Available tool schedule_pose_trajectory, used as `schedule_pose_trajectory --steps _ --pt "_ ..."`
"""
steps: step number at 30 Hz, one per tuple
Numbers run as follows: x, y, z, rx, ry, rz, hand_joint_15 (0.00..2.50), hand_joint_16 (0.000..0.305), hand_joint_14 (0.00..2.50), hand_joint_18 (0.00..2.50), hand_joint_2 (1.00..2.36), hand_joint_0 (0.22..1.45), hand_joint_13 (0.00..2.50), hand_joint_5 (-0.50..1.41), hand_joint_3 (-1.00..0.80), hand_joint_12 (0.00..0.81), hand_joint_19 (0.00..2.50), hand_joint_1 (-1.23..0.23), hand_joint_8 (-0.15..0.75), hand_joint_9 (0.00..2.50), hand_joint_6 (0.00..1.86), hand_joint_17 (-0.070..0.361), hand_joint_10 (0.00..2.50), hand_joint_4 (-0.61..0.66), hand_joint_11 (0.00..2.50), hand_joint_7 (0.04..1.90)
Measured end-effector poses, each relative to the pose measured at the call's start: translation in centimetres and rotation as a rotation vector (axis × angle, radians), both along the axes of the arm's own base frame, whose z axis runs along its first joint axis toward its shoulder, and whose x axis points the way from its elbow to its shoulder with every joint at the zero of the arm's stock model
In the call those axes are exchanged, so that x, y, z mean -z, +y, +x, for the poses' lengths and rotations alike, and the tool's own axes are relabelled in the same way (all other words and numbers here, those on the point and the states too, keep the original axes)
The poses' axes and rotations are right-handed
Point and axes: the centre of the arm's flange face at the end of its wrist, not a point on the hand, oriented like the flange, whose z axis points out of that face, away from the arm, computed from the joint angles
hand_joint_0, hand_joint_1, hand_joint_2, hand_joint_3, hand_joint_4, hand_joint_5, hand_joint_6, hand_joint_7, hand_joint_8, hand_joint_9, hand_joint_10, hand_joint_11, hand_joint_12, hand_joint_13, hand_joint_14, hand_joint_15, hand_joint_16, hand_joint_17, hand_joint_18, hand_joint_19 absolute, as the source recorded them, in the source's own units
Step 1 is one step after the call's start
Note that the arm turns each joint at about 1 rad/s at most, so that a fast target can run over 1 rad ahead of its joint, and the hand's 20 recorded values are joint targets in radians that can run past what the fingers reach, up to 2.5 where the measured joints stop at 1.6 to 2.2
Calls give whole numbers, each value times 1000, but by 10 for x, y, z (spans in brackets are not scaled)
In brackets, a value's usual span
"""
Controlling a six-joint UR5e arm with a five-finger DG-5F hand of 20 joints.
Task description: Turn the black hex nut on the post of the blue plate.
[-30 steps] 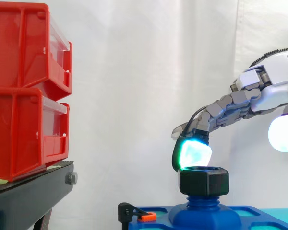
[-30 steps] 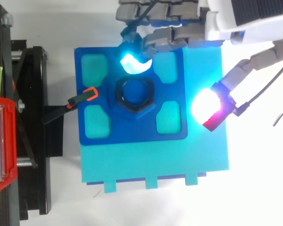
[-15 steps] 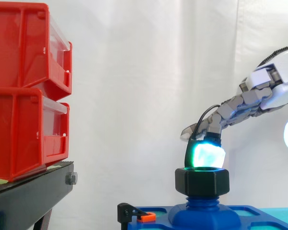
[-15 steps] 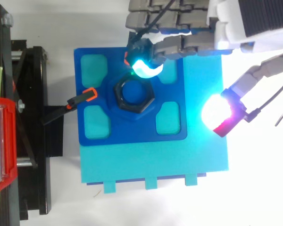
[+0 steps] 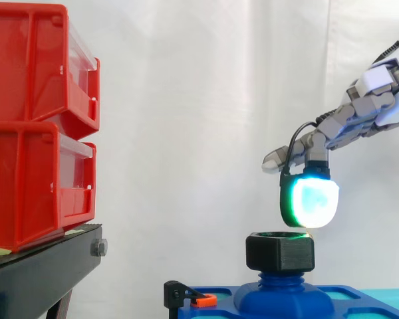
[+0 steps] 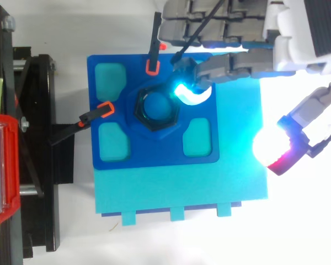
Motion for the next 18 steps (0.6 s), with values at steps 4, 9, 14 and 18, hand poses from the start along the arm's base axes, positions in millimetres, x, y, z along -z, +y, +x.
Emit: schedule_pose_trajectory --steps 4,9,14,18 --pt "-7 3 -1 9 -9 1 0 56 0 0 1000 391 0 -297 -500 368 35 -483 202 0 502 127 0 143 0 742" --pt "-11 2 -1 18 -13 15 0 56 0 0 1000 395 0 -297 -500 363 36 -516 201 0 502 125 0 141 0 742" --pt "-22 0 4 40 -49 55 0 55 0 0 1000 405 0 -298 -500 358 30 -545 193 0 502 123 0 136 0 737" --pt "-33 0 15 67 -113 130 0 53 0 0 1000 418 0 -300 -500 350 31 -614 182 0 502 120 0 117 0 727"
